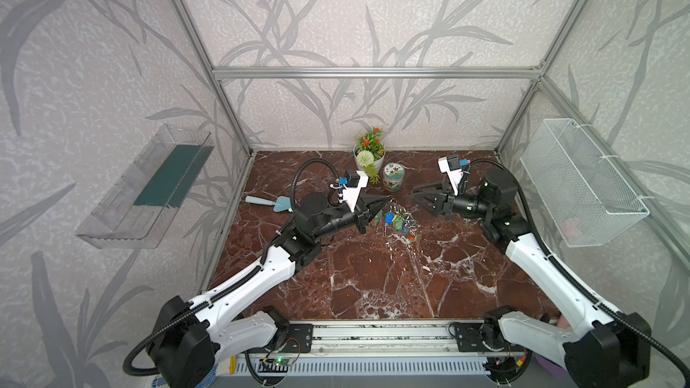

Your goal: Put the keys on the keyring

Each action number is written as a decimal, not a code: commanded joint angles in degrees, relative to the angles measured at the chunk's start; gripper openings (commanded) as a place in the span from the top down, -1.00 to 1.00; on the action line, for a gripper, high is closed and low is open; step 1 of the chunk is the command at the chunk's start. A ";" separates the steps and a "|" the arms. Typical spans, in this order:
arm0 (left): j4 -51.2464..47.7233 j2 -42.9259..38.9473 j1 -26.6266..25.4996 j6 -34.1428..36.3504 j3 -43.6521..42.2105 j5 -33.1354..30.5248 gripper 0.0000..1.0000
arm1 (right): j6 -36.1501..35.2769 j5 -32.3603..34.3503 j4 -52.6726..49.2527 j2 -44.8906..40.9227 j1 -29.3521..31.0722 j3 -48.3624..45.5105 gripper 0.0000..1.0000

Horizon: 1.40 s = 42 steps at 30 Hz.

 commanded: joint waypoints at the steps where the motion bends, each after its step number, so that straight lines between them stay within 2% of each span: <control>1: 5.58 -0.69 -0.17 -1.15 0.38 1.65 1.00 | 0.06 -0.74 1.35 1.07 1.73 1.97 0.13; 13: 7.63 1.18 -0.16 -2.61 0.84 2.84 1.00 | 3.35 -2.74 7.27 3.51 5.02 0.67 0.14; 18: 8.55 1.80 -0.15 -3.24 0.91 3.52 1.00 | 3.73 -2.73 8.34 4.68 6.05 0.64 0.20; 22: 9.52 1.98 -0.19 -3.73 0.67 3.43 1.00 | 4.04 -3.06 9.16 5.75 6.75 0.83 0.32; 25: 9.88 2.08 -0.19 -3.88 0.47 2.88 1.00 | 4.35 -3.26 9.77 6.19 6.97 0.67 0.50; 37: 10.17 2.79 -0.16 -4.07 0.16 2.66 1.00 | 4.69 -3.43 10.12 5.69 6.98 -0.58 0.87; 42: 6.64 2.26 -0.21 -2.44 0.18 1.89 1.00 | 4.54 -3.10 9.81 5.85 6.97 -0.49 1.00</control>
